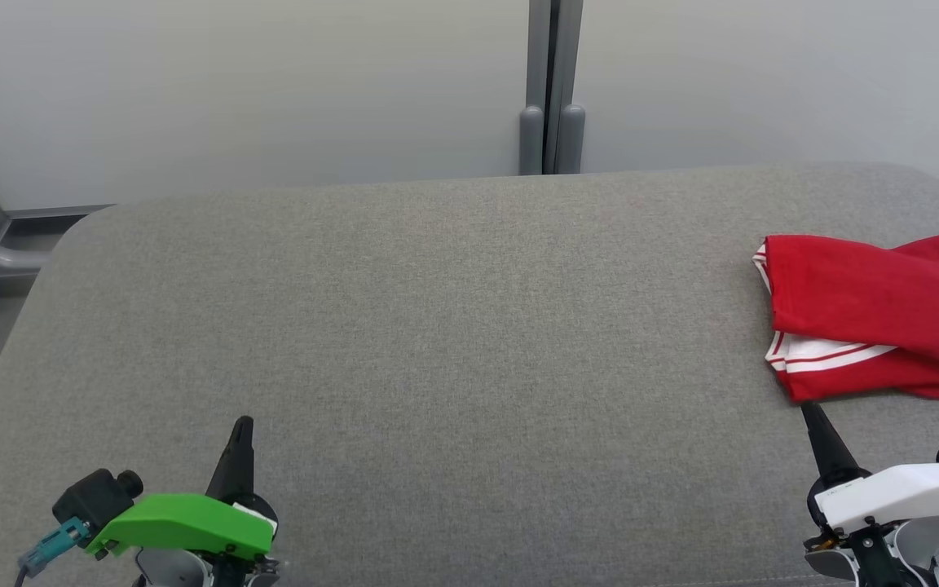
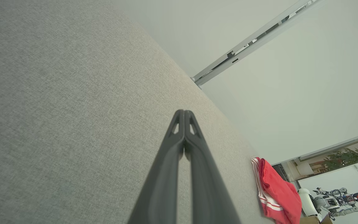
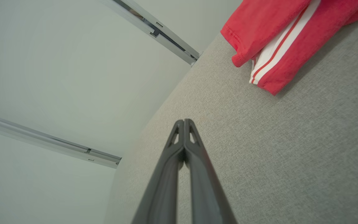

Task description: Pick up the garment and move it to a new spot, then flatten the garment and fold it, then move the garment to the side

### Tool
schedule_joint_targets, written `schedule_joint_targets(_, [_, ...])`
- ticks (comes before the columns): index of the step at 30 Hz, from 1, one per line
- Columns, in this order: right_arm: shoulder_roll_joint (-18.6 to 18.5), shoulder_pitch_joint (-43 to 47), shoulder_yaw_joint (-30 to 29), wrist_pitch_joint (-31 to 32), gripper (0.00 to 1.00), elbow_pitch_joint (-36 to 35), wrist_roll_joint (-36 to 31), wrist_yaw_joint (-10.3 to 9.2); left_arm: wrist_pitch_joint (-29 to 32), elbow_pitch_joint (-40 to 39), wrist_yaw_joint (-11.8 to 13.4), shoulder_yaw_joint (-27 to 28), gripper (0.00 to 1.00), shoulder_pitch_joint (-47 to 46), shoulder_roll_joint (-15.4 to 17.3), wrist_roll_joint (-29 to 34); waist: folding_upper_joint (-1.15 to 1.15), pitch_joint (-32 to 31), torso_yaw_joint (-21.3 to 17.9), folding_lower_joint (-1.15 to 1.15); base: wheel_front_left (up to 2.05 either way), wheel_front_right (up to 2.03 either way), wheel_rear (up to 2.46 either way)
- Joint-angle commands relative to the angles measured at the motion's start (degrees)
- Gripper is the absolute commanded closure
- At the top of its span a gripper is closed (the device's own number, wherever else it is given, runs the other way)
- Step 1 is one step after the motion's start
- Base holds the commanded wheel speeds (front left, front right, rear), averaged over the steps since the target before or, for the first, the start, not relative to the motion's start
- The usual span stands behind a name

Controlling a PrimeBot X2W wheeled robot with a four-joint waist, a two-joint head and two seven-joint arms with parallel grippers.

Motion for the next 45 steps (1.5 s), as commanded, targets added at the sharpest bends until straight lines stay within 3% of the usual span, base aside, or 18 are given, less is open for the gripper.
schedule_joint_targets(1, [-0.33, -1.57, -0.58, 0.42, 1.00, -0.41, 2.13, 0.02, 0.29, -0.71, -0.83, 1.19, 1.00, -1.77, -0.27, -1.56, 0.00, 0.11, -0.05, 0.00, 0.00, 0.00, 0.00])
schedule_joint_targets(45, [-0.46, -3.01, -6.14, 5.01, 1.00, 1.52, 25.26, 0.02, 4.34, -0.78, -7.24, 9.51, 1.00, -2.11, -7.05, -16.40, 0.00, 2.52, -1.11, 0.00, 0.00, 0.00, 0.00])
